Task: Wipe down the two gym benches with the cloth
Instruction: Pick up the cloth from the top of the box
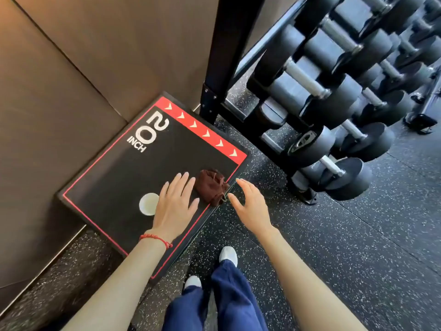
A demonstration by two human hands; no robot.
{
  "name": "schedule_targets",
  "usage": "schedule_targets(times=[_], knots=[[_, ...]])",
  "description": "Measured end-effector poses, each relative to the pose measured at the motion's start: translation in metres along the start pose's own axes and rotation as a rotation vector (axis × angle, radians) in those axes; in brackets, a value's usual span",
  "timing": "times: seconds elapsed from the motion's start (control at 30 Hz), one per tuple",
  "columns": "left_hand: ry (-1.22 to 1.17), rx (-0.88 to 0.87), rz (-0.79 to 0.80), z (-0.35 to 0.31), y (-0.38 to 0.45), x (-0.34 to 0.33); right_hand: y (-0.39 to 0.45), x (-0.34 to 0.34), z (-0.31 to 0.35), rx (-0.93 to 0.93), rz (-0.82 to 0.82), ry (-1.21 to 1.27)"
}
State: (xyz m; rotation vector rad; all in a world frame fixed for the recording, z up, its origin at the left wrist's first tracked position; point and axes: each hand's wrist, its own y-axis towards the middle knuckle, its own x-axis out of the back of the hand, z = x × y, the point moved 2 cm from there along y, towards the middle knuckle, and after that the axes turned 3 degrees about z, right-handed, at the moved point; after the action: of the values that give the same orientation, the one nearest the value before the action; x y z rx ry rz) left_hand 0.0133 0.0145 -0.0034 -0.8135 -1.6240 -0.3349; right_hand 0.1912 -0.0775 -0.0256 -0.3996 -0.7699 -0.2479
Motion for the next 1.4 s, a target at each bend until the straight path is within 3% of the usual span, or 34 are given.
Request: schedule_targets(times=[0.77,1.03,1.23,1.4], knots=[[-0.084,0.09,0.065,0.061,0.092,-0.139,0.148,-0.156,-0.076,-0.108,0.092,0.067],[-0.121,0.115,0.078,0.069,0.094,-0.152,0.15,-0.17,-0.085,-0.241,0.088,0.238],[-0.121,0.139,0.091,0.076,0.089,-0.153,0.141,-0.175,-0.075,-0.202,0.04,0.256],[-0.136,0.159,0.096,0.084,0.085,-0.151,0.132,-0.183,-0.064,-0.144,0.11,0.268]])
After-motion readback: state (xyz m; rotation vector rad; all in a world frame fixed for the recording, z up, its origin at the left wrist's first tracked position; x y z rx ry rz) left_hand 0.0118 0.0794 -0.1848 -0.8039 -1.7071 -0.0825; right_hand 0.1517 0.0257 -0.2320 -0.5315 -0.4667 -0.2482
